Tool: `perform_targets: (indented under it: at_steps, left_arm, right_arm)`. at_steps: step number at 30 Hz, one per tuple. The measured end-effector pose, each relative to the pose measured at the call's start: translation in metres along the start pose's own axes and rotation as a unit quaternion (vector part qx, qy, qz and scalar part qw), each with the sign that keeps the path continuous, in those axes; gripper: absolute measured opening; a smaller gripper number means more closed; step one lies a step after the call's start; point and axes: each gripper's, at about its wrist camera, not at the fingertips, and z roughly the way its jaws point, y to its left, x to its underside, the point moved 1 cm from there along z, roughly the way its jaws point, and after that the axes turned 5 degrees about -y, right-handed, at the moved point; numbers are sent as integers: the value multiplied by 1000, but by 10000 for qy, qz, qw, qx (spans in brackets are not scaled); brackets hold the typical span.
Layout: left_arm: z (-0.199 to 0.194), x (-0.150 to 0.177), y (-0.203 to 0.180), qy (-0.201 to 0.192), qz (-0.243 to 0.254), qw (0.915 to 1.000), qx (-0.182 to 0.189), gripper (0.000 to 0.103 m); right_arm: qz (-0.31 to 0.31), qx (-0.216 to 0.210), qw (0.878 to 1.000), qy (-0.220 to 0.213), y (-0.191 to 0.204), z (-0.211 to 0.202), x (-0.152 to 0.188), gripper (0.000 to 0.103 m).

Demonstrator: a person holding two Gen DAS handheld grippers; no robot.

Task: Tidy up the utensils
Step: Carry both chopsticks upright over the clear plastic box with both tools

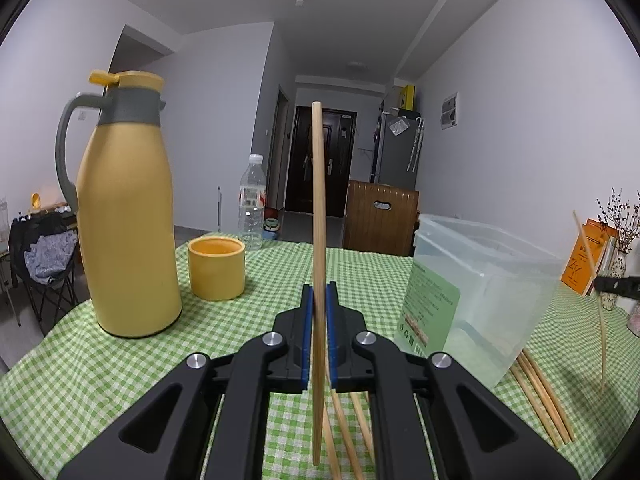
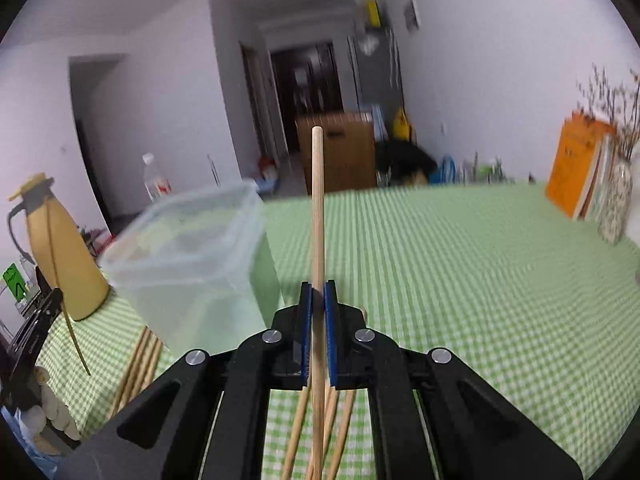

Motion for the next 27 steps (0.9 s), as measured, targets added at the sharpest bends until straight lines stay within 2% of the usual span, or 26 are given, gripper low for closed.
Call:
perform_targets:
  at_steps: [3,9,16,27]
  left_arm:
    - [-7,-9,-4,-63,-13,10000,36,4]
    - [-22,-28,-14,-233,1,9997,105,4]
    - [-35,-52,-34,-420,69,9987,268,4]
    - [-35,-87,-64,-571,-27,9968,557,4]
  right_arm:
    - [-83,-119,9993,-337,10,-16,-5,7]
    - [-120,-391,9966,-715,23,-32,-13,7]
    - [-219,-588,9933,-972,35,-38,-28,7]
    - [-363,-777,9877,-1305,46,-38,-55,7]
